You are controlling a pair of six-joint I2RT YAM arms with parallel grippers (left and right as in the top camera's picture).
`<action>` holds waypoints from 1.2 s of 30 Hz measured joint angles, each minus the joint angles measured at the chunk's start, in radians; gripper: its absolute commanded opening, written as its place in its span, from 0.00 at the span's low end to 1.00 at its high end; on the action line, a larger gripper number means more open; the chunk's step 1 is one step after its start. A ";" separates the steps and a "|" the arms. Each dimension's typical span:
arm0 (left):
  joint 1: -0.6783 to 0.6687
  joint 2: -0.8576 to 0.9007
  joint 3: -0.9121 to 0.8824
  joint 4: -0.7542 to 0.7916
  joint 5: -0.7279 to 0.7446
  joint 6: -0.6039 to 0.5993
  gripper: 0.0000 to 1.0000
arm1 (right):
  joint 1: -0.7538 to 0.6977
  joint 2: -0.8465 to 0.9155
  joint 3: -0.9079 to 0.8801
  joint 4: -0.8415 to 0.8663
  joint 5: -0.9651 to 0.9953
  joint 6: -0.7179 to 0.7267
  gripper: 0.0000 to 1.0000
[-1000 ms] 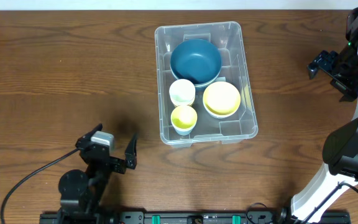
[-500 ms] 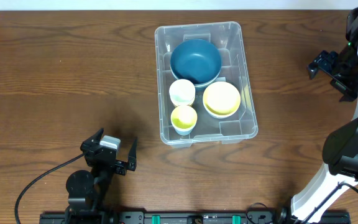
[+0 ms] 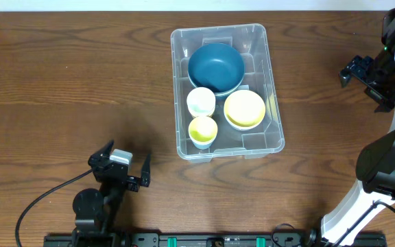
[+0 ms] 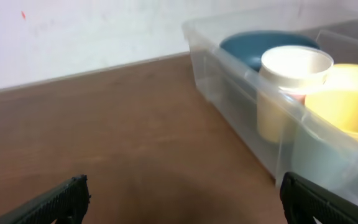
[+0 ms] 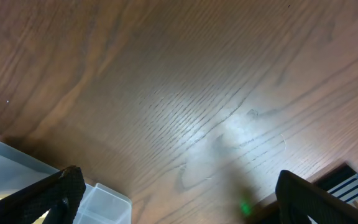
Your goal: Pack container
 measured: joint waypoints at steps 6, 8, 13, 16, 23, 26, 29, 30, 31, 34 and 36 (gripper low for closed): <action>0.000 -0.001 -0.009 0.185 0.000 0.069 0.98 | 0.000 0.000 0.000 0.000 0.000 0.000 0.99; 0.000 -0.001 -0.010 0.188 0.000 0.085 0.98 | 0.000 0.000 0.000 0.000 0.000 0.000 0.99; 0.000 -0.001 -0.046 0.328 0.000 0.098 0.98 | 0.000 0.000 0.000 0.000 0.000 0.000 0.99; 0.000 -0.002 -0.076 0.349 0.001 0.103 0.98 | 0.000 0.000 0.000 0.000 0.000 0.000 0.99; 0.000 -0.002 -0.083 0.224 0.000 0.113 0.98 | 0.000 0.000 0.000 0.001 0.000 0.000 0.99; 0.000 0.000 -0.077 0.178 -0.003 0.113 0.98 | 0.000 0.000 0.000 0.000 -0.001 0.000 0.99; 0.000 0.000 -0.075 0.174 -0.004 0.113 0.98 | 0.000 0.000 0.000 0.000 0.000 0.000 0.99; 0.000 0.000 -0.075 0.174 -0.004 0.113 0.98 | 0.000 0.000 0.000 0.000 0.000 0.000 0.99; 0.000 0.000 -0.075 0.173 -0.004 0.113 0.98 | 0.000 0.000 0.000 0.000 0.000 0.000 0.99; 0.000 0.000 -0.074 0.172 -0.004 0.113 0.98 | 0.000 0.000 0.000 0.000 0.000 0.000 0.99; 0.000 0.000 -0.074 0.172 -0.004 0.113 0.98 | 0.000 0.000 0.000 0.000 0.000 0.000 0.99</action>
